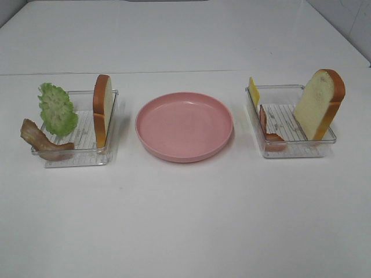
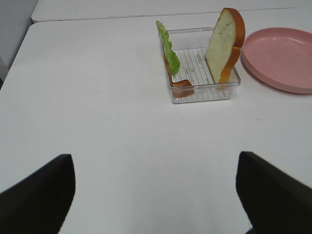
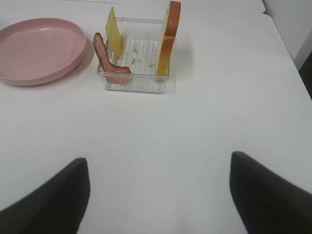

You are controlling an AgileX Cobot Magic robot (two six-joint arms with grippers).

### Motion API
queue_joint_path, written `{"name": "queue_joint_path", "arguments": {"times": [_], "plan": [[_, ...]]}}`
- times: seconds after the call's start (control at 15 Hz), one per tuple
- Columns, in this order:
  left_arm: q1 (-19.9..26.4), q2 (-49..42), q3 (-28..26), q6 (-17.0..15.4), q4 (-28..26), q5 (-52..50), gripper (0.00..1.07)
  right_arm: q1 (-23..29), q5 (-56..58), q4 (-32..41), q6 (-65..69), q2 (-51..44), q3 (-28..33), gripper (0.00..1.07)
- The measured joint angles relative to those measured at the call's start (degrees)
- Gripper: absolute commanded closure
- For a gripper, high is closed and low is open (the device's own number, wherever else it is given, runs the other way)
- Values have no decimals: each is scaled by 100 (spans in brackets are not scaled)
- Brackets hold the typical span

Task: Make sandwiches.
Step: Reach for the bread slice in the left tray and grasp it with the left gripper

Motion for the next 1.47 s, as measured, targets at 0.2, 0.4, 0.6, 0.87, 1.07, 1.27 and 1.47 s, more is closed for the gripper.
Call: {"name": "queue_joint_path", "arguments": {"times": [0.2, 0.4, 0.6, 0.87, 1.07, 1.27, 1.47], "plan": [[0, 0, 0, 0, 0, 0, 22, 0, 0, 0, 0, 0, 0, 32], [0, 0, 0, 0, 0, 0, 22, 0, 0, 0, 0, 0, 0, 32], [0, 0, 0, 0, 0, 0, 22, 0, 0, 0, 0, 0, 0, 32], [0, 0, 0, 0, 0, 0, 22, 0, 0, 0, 0, 0, 0, 32], [0, 0, 0, 0, 0, 0, 22, 0, 0, 0, 0, 0, 0, 32], [0, 0, 0, 0, 0, 0, 22, 0, 0, 0, 0, 0, 0, 32], [0, 0, 0, 0, 0, 0, 22, 0, 0, 0, 0, 0, 0, 32]]}}
